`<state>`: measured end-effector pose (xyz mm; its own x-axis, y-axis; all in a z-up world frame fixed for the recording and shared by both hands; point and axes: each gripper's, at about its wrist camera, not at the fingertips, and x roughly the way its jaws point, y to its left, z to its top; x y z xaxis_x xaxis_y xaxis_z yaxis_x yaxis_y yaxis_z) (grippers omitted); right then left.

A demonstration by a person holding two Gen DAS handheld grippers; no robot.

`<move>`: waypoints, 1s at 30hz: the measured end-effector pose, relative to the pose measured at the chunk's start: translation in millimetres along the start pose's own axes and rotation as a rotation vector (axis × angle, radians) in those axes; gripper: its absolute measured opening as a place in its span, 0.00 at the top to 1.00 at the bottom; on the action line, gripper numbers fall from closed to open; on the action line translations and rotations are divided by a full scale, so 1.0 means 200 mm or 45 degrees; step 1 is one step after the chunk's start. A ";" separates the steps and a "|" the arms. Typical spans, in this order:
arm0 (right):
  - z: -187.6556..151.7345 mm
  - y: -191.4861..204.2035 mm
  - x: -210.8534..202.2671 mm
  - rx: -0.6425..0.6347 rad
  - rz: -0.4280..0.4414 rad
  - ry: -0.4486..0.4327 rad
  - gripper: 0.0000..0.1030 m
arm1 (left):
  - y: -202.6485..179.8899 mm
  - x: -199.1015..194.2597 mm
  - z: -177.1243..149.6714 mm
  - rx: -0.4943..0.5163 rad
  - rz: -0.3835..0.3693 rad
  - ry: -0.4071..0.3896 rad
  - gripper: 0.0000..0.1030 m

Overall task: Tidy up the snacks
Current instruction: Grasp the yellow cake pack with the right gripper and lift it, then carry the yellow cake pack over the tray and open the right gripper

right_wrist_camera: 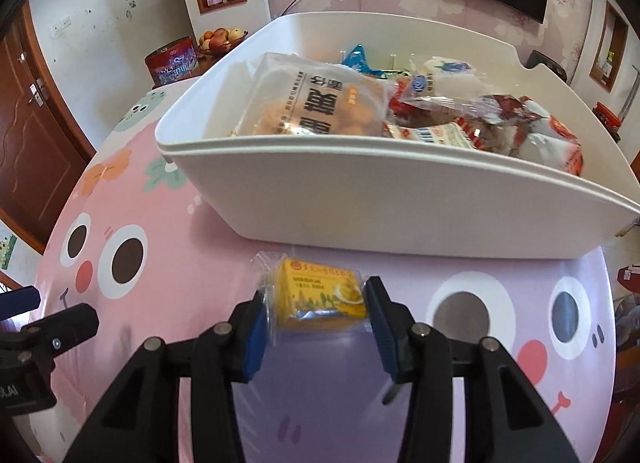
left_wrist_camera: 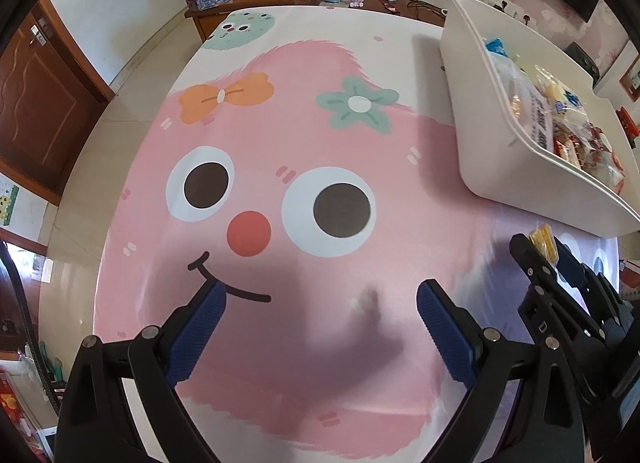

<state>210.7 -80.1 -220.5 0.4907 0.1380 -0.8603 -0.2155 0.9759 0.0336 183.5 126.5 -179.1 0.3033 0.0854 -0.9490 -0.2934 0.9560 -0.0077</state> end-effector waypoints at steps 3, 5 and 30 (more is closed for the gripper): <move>-0.01 -0.03 -0.08 0.005 0.009 -0.010 0.56 | -0.02 -0.05 -0.03 0.012 -0.013 -0.008 0.07; -0.02 -0.04 -0.13 0.012 0.014 -0.003 0.56 | -0.04 -0.09 -0.04 0.023 -0.026 -0.012 0.07; 0.34 -0.27 -1.05 0.058 0.005 -0.239 0.55 | -0.51 -0.91 0.23 0.246 -0.184 -0.313 0.04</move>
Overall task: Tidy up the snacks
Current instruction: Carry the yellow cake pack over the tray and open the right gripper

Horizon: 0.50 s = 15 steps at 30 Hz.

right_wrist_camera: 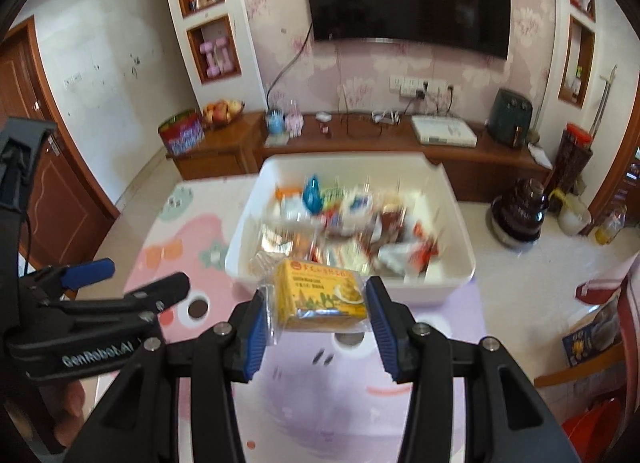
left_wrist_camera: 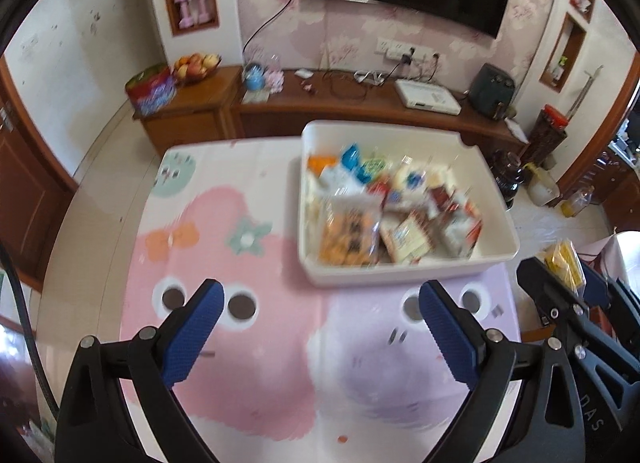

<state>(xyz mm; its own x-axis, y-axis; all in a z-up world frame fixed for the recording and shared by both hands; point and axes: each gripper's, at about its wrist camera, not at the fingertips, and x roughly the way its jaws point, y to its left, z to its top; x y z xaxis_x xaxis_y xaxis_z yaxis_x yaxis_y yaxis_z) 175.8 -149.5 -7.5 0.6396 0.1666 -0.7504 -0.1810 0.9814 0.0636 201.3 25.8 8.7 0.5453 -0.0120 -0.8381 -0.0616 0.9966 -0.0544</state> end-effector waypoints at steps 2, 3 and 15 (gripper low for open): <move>0.08 -0.02 -0.01 -0.006 -0.007 -0.028 0.55 | -0.03 -0.01 0.06 0.013 0.006 -0.027 0.03; 0.11 -0.04 -0.02 -0.007 -0.008 -0.040 0.55 | -0.05 -0.01 0.11 0.021 0.009 -0.046 0.03; 0.50 -0.21 0.20 -0.011 -0.045 -0.080 0.53 | -0.16 0.19 0.48 0.069 0.083 -0.103 0.01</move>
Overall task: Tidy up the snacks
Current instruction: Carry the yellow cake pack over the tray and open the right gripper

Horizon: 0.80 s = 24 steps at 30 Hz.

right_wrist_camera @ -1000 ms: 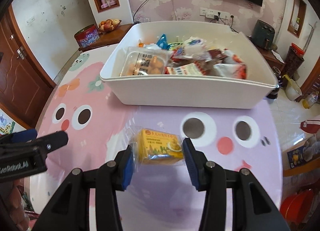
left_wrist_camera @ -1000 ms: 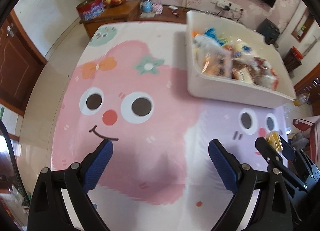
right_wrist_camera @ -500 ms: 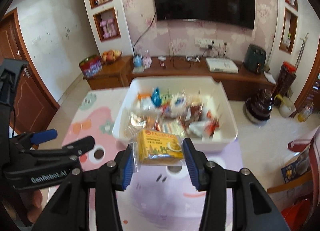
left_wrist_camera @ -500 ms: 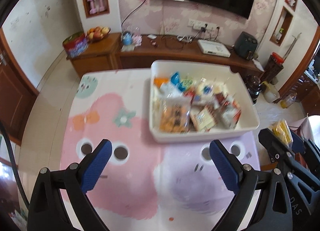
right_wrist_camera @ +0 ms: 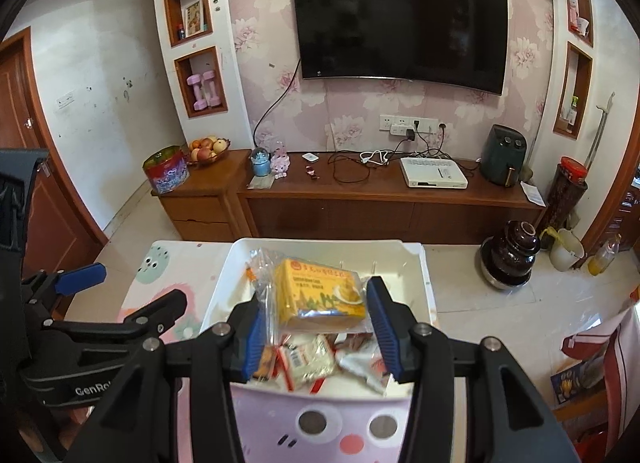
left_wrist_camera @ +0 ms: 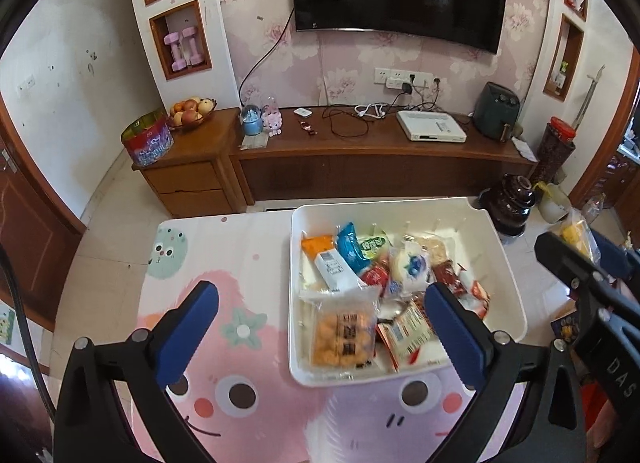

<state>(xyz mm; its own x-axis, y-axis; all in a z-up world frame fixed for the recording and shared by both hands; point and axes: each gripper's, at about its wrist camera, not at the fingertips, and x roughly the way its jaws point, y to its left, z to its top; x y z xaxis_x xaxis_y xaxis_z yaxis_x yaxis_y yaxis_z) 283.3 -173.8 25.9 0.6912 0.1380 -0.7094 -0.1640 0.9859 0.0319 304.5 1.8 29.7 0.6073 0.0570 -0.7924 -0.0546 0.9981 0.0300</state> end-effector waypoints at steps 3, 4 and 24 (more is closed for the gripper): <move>0.03 -0.02 0.10 -0.004 0.008 0.046 0.53 | -0.01 0.08 0.02 0.006 0.014 0.025 0.01; 0.03 -0.03 0.12 -0.001 0.015 0.061 0.52 | -0.01 0.11 0.03 0.008 0.017 0.039 0.01; -0.03 -0.07 0.23 0.067 0.056 0.175 0.45 | -0.03 0.16 -0.06 0.023 0.012 0.102 0.01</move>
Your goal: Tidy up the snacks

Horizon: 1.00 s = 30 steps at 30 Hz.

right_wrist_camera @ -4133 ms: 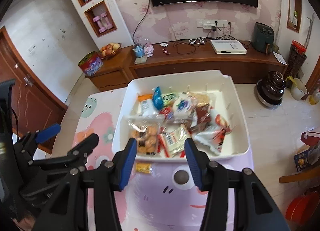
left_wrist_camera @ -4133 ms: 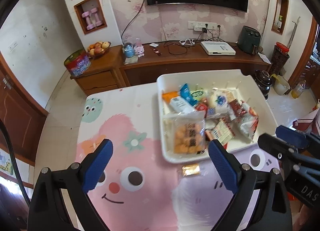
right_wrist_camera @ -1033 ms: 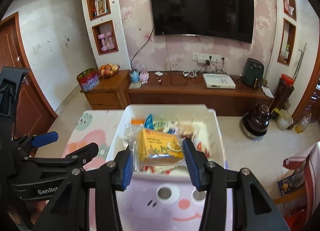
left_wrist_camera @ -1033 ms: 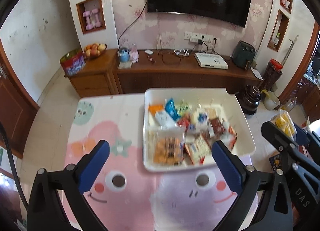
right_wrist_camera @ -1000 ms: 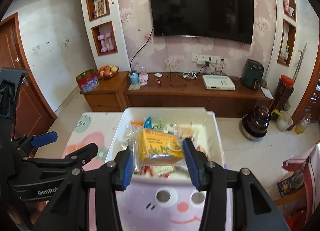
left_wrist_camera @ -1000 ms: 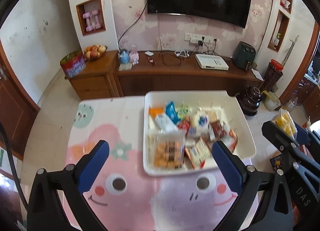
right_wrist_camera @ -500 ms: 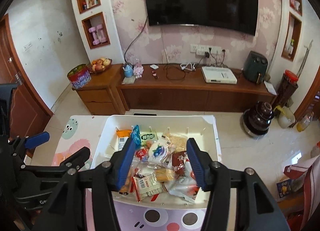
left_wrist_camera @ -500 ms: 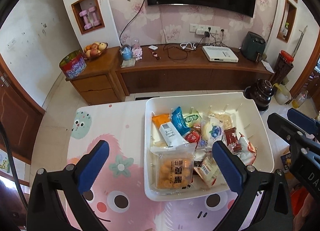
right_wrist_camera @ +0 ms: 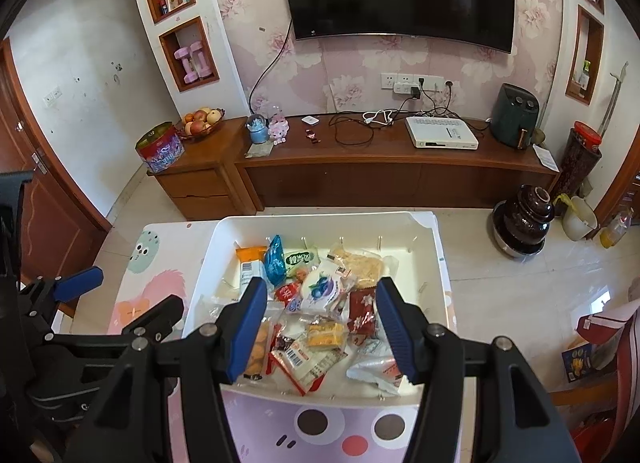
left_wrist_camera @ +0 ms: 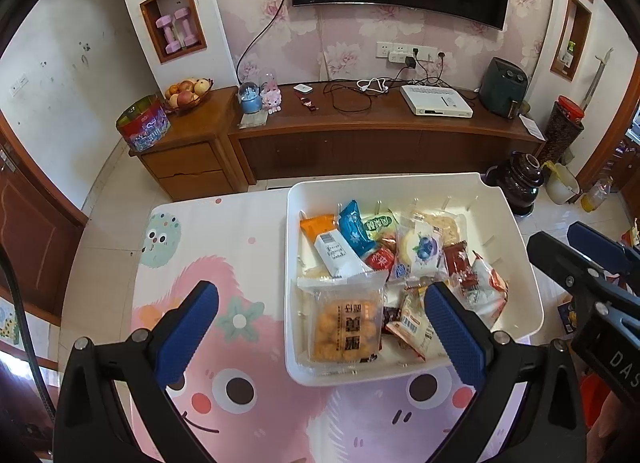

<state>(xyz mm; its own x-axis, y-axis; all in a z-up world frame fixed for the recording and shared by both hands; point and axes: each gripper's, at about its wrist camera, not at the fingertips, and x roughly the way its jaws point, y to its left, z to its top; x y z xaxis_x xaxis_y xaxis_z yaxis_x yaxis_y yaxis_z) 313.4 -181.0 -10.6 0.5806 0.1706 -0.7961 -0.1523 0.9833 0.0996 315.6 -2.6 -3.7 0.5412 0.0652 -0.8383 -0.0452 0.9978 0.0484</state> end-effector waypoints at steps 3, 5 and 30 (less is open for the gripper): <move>-0.05 0.01 -0.05 0.001 0.001 0.003 0.45 | 0.00 -0.04 -0.07 0.008 -0.010 0.005 0.01; -0.08 0.02 -0.08 0.010 0.003 0.005 0.45 | 0.00 -0.08 -0.12 0.014 -0.011 0.007 0.01; -0.86 0.33 -0.66 0.034 0.018 0.107 0.45 | 0.28 -0.76 -0.94 -0.053 0.043 -0.004 0.01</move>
<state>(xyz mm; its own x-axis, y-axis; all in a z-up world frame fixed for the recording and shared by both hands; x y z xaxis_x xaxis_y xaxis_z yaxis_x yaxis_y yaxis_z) 88.5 -149.6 -0.8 0.5090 0.1798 -0.8418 -0.1378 0.9824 0.1265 71.8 41.4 24.5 0.5417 0.0991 -0.8347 -0.0982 0.9937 0.0542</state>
